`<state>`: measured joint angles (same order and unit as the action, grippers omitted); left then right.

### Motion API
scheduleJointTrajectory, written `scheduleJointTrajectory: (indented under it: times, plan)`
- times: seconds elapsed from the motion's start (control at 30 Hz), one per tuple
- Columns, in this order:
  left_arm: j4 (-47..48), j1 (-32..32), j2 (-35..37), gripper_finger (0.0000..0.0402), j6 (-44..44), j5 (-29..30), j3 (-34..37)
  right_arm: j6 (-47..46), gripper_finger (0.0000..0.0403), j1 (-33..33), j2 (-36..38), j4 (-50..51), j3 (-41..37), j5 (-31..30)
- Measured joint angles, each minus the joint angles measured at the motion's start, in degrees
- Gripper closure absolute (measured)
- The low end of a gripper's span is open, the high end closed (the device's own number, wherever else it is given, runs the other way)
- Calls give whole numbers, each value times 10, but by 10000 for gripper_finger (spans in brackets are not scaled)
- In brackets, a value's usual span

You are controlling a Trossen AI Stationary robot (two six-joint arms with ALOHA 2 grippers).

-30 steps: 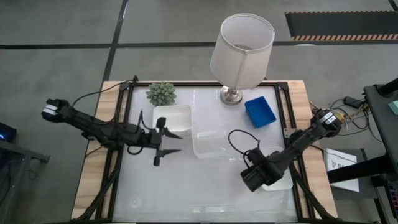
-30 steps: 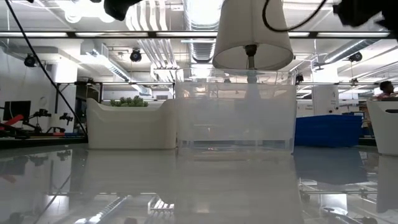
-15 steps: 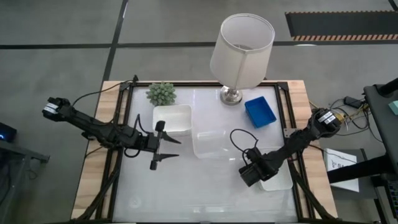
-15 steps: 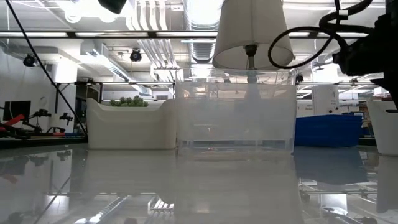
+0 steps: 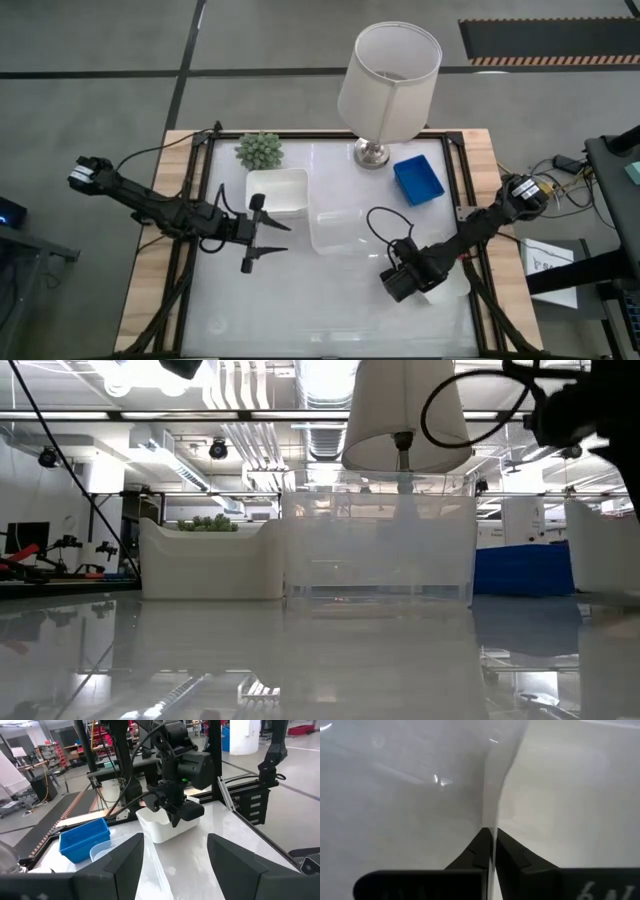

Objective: Stack baskets by color
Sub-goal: Stack the right white bin on top of the white bin

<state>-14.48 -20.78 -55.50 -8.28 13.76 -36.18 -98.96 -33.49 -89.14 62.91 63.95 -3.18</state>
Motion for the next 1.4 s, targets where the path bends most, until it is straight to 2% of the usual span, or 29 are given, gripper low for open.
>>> scheduleJointTrajectory:
  times: [0.37,0.5,0.7,0.97,1.17,1.27,1.4]
  plan:
    - [10,-2,22,198,-1,2,2,47,394,-1,-13,195,159,-19]
    - [9,-5,43,198,-1,1,16,91,394,-1,-33,270,231,-31]
    - [-18,-5,100,198,-11,6,58,196,394,17,-63,272,322,-63]
    - [-30,-5,160,198,-10,7,90,363,394,48,-108,272,453,-84]
    - [-30,-5,183,198,-11,7,103,545,394,65,-148,269,586,-110]
    - [-31,-5,197,198,-11,6,104,629,394,90,-178,267,646,-134]
    - [-34,-6,214,198,-8,0,108,743,394,133,-234,261,711,-136]
